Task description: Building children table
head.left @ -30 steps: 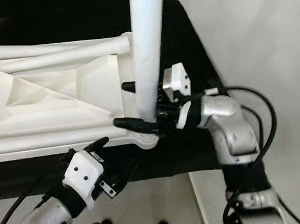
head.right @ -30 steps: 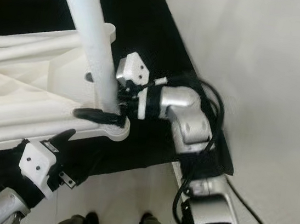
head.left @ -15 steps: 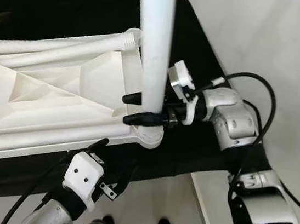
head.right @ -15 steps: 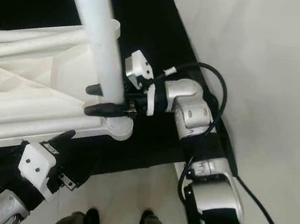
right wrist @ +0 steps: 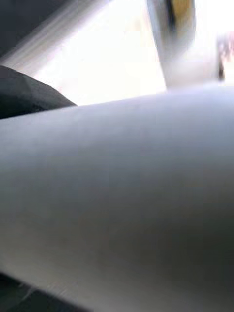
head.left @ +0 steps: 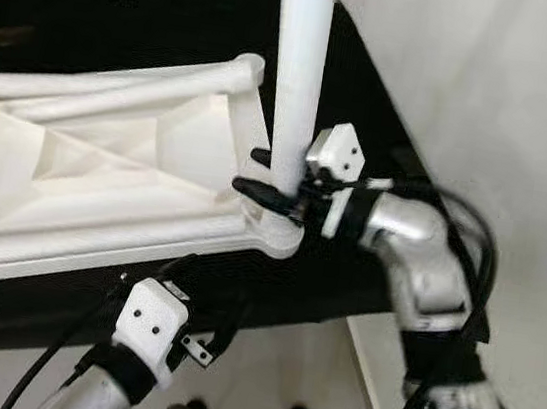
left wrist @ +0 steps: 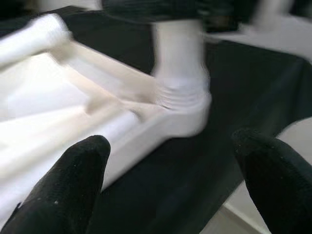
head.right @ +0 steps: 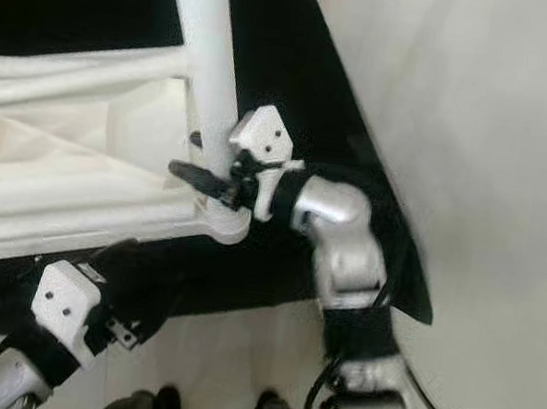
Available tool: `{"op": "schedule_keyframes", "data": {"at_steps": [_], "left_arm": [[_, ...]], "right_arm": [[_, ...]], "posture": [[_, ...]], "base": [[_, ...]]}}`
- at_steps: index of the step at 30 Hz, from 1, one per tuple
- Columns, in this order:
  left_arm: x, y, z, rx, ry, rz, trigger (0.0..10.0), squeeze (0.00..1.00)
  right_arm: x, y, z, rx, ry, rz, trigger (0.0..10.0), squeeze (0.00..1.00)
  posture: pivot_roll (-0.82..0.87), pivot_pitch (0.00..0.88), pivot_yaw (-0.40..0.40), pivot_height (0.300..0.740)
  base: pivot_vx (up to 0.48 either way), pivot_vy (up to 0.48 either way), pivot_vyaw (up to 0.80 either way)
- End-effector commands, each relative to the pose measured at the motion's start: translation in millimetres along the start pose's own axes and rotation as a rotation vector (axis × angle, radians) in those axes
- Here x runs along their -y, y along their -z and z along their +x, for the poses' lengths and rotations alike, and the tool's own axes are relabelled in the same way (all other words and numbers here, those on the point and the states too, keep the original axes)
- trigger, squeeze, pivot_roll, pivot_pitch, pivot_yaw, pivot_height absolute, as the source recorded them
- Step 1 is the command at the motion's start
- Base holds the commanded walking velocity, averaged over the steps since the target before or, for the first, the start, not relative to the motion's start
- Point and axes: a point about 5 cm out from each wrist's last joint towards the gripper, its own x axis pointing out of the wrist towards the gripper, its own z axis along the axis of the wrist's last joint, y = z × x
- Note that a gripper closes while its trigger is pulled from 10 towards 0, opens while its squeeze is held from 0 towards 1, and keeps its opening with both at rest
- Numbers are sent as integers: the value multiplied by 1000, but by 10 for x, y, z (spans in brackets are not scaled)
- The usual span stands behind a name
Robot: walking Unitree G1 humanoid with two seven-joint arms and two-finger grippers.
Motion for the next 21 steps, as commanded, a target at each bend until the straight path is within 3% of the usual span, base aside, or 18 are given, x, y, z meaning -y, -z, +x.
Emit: {"op": "schedule_keyframes", "data": {"at_steps": [1,4,6,7,8,9,10,11,12,13,17,19,20,21], "left_arm": [[-6,46,-22,-25,10,-3,10000,0],[-5,53,-17,-25,13,-4,10000,0],[-21,67,-21,-28,6,-2,10000,0],[-30,66,-37,-33,-7,1,10000,0],[-30,66,-37,-33,-7,1,10000,0],[-35,65,-65,-41,-26,6,10000,0],[-35,65,-65,-41,-26,6,10000,0],[-33,48,-109,-48,-56,-2,10000,0],[-33,48,-109,-48,-56,-2,10000,0],[29,18,-231,-63,-96,-65,10000,0],[57,7,-269,-66,-102,-84,10000,0],[79,-3,-287,-58,-131,-105,10000,0],[78,-8,-284,-53,-144,-107,10000,0],[78,-8,-284,-53,-144,-107,10000,0]], "right_arm": [[-146,517,-89,-309,86,94,0,0],[-206,515,-54,-300,70,103,0,0],[-159,489,96,-277,35,105,0,0],[-112,470,134,-270,38,103,1647,0],[-112,470,134,-270,38,103,1647,0],[-44,454,157,-268,52,98,8784,0],[-44,454,157,-268,52,98,8784,0],[5,407,155,-251,65,102,10000,0],[5,407,155,-251,65,102,10000,0],[135,291,158,-160,-67,122,10000,1000],[171,236,146,-127,-113,127,10000,1000],[296,85,101,-58,-284,87,10000,1000],[380,27,71,-46,-375,46,10000,90],[380,27,71,-46,-375,46,10000,90]], "posture": [[2,323,59,740],[3,319,58,740],[12,298,41,740],[12,298,41,740],[12,298,41,740],[12,293,38,740],[12,293,38,740],[8,293,38,740],[8,293,38,740],[8,291,35,740],[8,291,35,740],[10,291,20,740],[9,294,17,740],[9,294,17,740]], "base": [[0,0,0],[0,0,0],[0,0,0],[0,0,0],[0,0,0],[0,0,0],[0,0,0],[0,0,0],[0,0,0],[0,0,0],[0,0,0],[0,0,0],[0,0,0],[0,0,0]]}}
